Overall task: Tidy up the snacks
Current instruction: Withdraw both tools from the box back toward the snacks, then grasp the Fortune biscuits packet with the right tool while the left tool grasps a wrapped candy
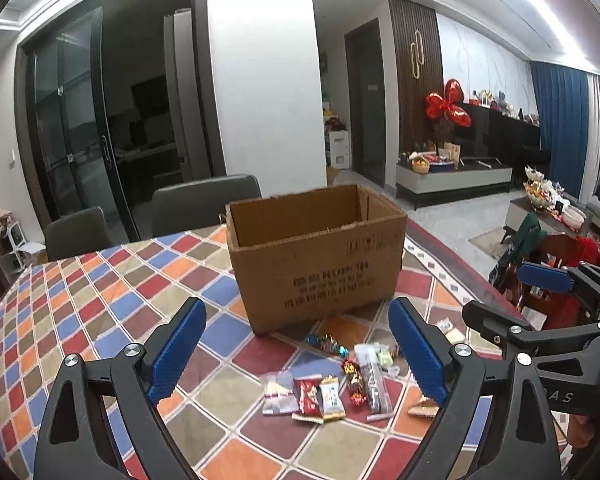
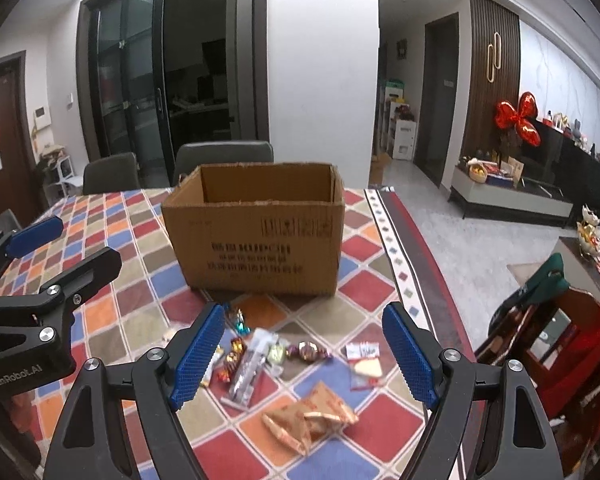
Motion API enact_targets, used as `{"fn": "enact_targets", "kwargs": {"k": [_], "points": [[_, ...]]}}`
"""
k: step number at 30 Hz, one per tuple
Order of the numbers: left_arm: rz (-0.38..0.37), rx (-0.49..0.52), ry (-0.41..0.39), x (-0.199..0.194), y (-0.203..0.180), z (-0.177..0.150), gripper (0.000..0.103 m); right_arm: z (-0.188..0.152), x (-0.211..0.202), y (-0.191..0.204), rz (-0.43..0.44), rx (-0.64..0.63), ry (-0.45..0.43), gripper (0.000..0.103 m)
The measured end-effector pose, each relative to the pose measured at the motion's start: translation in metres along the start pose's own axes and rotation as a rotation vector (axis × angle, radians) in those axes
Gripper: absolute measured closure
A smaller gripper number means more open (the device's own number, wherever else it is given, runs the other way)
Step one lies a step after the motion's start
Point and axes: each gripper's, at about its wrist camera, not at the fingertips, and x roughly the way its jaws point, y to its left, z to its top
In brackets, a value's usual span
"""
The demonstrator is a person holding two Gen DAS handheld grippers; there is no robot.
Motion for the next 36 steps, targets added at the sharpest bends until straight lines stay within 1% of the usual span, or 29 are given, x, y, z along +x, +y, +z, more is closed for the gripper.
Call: {"fn": "enact_targets", "kwargs": {"k": [12, 25, 36], "points": [[-0.025, 0.034, 0.08, 0.018, -0.007, -0.029, 0.01, -0.029, 0.008, -0.003, -0.007, 0.013, 0.079, 0.021], [-0.057, 0.07, 0.134, 0.037, -0.015, -0.052, 0.01, -0.054, 0.026, -0.007, -0.008, 0.034, 0.172, 0.021], [-0.073, 0.071, 0.179, 0.058, -0.014, -0.067, 0.011, -0.068, 0.044, -0.007, -0.008, 0.047, 0.241, 0.021]]}}
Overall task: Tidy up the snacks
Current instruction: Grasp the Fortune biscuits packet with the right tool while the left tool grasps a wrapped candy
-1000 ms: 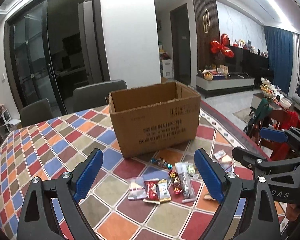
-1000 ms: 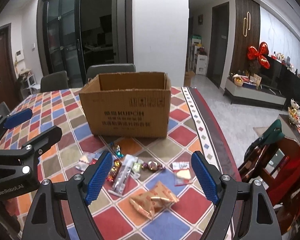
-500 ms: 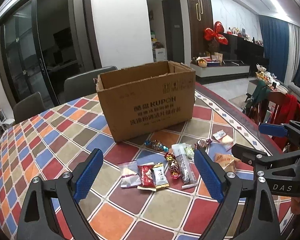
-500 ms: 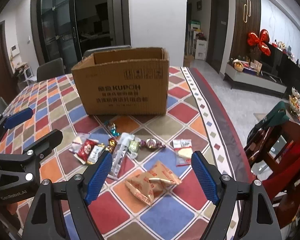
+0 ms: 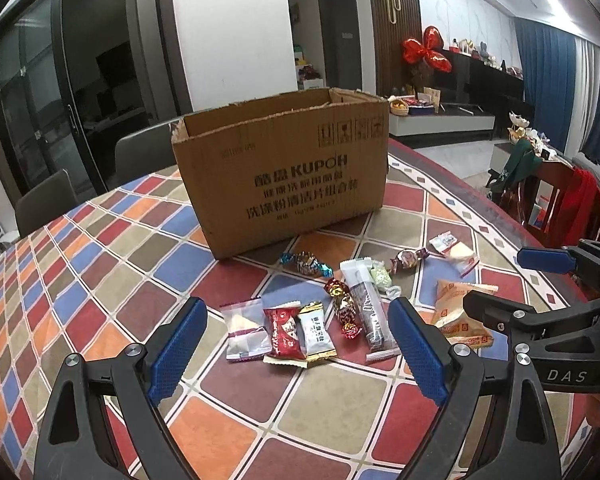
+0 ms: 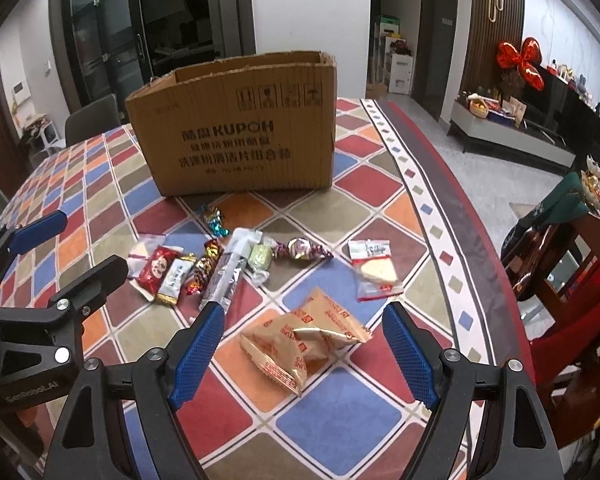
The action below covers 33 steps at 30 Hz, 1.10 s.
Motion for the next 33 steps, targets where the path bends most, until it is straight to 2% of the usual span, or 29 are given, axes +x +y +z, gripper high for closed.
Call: {"fn": "enact_targets", "kwargs": {"k": [7, 9, 13, 25, 33], "points": [[-0.019, -0.001, 0.035, 0.017, 0.0, -0.007, 0.018, -0.008, 0.014, -0.004, -0.004, 0.038, 0.038, 0.021], [-0.027, -0.003, 0.046, 0.023, 0.0, -0.008, 0.023, -0.011, 0.018, -0.006, -0.003, 0.054, 0.047, 0.021], [-0.045, -0.013, 0.08, 0.037, -0.001, -0.011, 0.026, -0.014, 0.027, -0.01, 0.001, 0.087, 0.068, 0.021], [-0.108, -0.031, 0.162, 0.084, -0.01, -0.008, 0.045, -0.018, 0.05, -0.018, 0.027, 0.184, 0.127, 0.022], [-0.107, -0.033, 0.164, 0.093, -0.008, -0.004, 0.053, -0.015, 0.059, -0.015, 0.036, 0.177, 0.13, 0.026]]}}
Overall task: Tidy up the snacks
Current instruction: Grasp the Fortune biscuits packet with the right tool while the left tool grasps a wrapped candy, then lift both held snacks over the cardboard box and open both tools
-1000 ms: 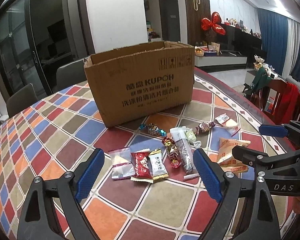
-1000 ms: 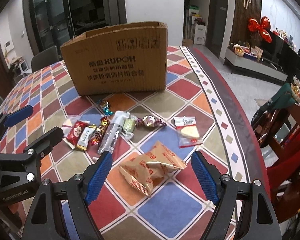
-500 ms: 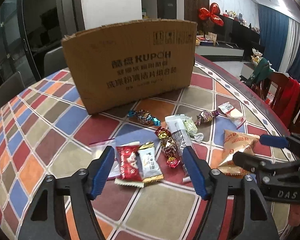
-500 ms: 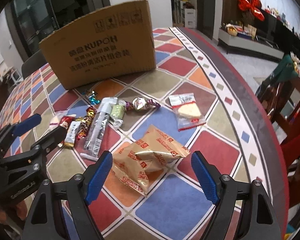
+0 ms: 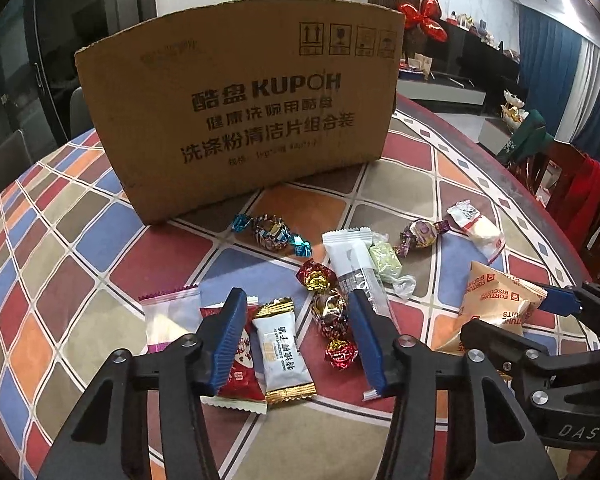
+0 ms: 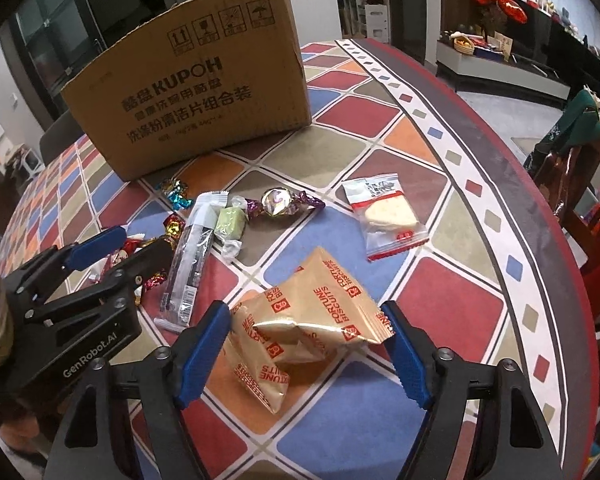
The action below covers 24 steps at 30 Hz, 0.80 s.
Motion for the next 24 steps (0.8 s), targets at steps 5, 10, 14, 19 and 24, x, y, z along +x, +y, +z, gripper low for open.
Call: {"fn": "enact_targets", "kwargs": {"k": [5, 10, 14, 19, 24], "points": [[-0.039, -0.012, 0.012, 0.002, 0.0, 0.0, 0.067, 0.001, 0.003, 0.003, 0.02, -0.013, 0.001, 0.038], [-0.058, -0.012, 0.013, 0.002, -0.001, 0.0, 0.075, 0.001, 0.003, 0.007, 0.033, -0.035, -0.003, 0.048], [-0.063, -0.01, 0.01, 0.001, -0.002, 0.0, 0.087, 0.001, 0.003, 0.008, 0.035, -0.042, -0.005, 0.051], [-0.072, -0.02, -0.011, -0.006, 0.0, 0.0, 0.087, 0.001, -0.001, 0.009, 0.03, -0.056, -0.016, 0.054], [-0.08, -0.031, -0.037, -0.02, 0.001, 0.002, 0.087, 0.001, -0.007, 0.011, 0.039, -0.068, -0.032, 0.054]]}}
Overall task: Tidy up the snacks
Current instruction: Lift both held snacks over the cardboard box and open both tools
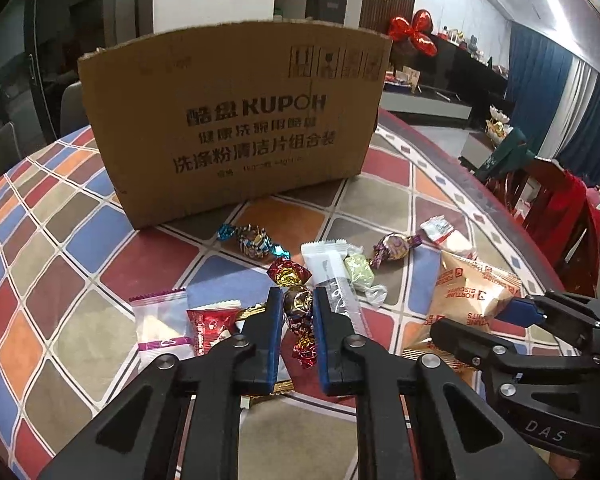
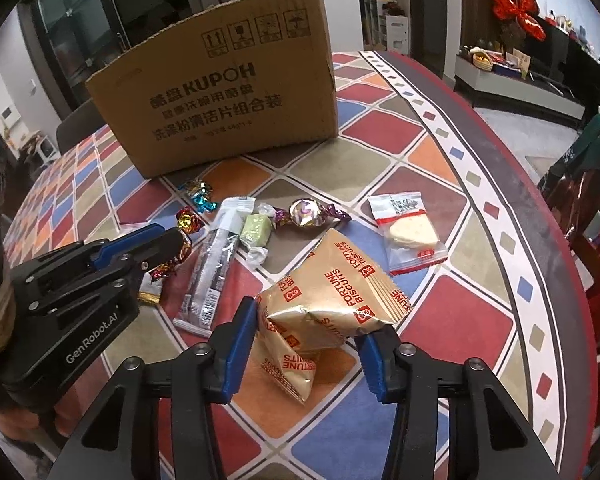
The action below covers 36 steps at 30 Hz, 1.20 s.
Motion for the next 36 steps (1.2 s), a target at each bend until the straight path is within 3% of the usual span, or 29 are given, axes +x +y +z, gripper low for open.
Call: {"fn": "enact_targets", "kwargs": {"k": [11, 24, 36], "points": [[0.01, -0.006, -0.076, -0.043, -0.003, 0.007, 0.087, 0.009, -0.027, 0.006, -0.007, -0.047, -0.084, 0.054], [0.046, 0.013, -0.232, -0.103, -0.003, 0.031, 0.087, 0.033, -0.073, 0.02, -0.006, -0.117, -0.243, 0.054], [0.088, 0.028, -0.329, -0.129, 0.007, 0.055, 0.087, 0.06, -0.1, 0.037, 0.004, -0.175, -0.371, 0.054]]}}
